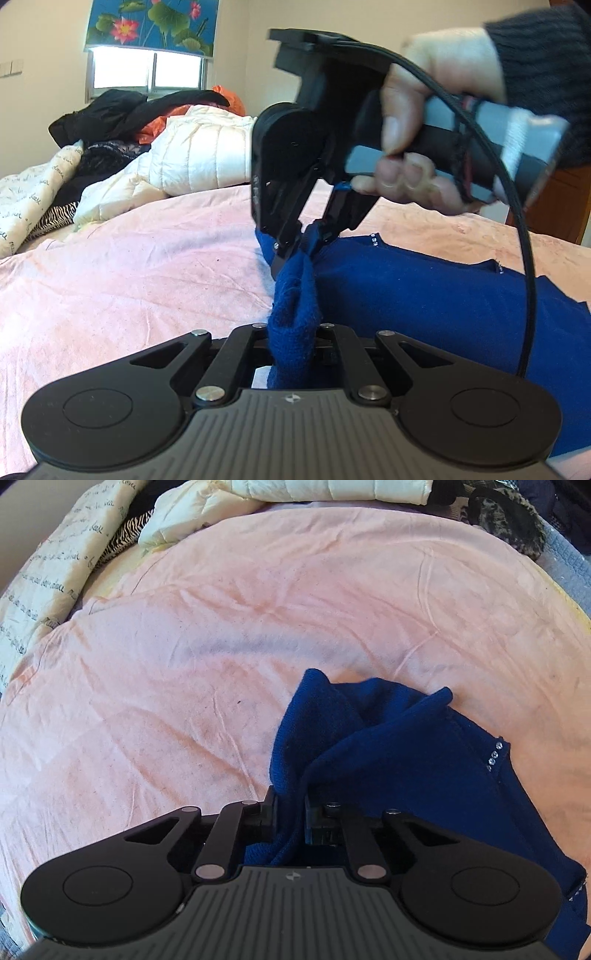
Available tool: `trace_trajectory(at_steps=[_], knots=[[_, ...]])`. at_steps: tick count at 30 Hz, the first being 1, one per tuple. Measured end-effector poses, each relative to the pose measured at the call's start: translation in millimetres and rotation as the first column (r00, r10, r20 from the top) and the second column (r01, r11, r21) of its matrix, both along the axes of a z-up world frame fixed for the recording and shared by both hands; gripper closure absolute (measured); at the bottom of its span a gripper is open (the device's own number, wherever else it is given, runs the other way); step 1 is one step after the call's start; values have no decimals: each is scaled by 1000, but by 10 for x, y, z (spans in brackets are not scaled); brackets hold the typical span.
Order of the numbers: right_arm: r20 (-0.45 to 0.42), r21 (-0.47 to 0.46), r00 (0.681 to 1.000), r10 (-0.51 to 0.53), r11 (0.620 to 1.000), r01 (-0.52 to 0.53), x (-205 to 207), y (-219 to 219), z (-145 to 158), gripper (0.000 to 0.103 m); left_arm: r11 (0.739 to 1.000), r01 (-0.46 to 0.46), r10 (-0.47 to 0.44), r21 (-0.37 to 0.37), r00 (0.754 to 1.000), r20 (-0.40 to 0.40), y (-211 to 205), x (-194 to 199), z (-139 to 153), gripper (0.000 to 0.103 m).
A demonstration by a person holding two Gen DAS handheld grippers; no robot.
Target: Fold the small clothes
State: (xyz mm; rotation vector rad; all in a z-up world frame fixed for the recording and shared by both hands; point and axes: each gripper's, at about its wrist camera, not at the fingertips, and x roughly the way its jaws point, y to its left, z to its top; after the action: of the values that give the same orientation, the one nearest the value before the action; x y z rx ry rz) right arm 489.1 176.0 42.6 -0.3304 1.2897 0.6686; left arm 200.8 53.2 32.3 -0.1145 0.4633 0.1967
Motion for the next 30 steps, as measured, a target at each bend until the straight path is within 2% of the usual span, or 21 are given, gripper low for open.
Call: trace_trajectory(at_steps=[7, 16, 23, 30], knots=[[1, 93, 997, -75, 993, 75, -7, -514, 232, 90, 998, 47, -47, -52, 999, -4, -183, -31, 199, 98], [27, 149, 990, -136, 980, 130, -108, -1235, 417, 90, 991, 132, -132, -28, 991, -10, -715, -62, 317, 98], [22, 208, 981, -194, 961, 185, -182, -1913, 410, 89, 981, 194, -194, 3, 981, -26, -1159, -44, 313, 98], [-5, 250, 967, -256, 936, 249, -227, -2575, 254, 89, 965, 262, -260, 20, 964, -62, -1690, -43, 214, 98]])
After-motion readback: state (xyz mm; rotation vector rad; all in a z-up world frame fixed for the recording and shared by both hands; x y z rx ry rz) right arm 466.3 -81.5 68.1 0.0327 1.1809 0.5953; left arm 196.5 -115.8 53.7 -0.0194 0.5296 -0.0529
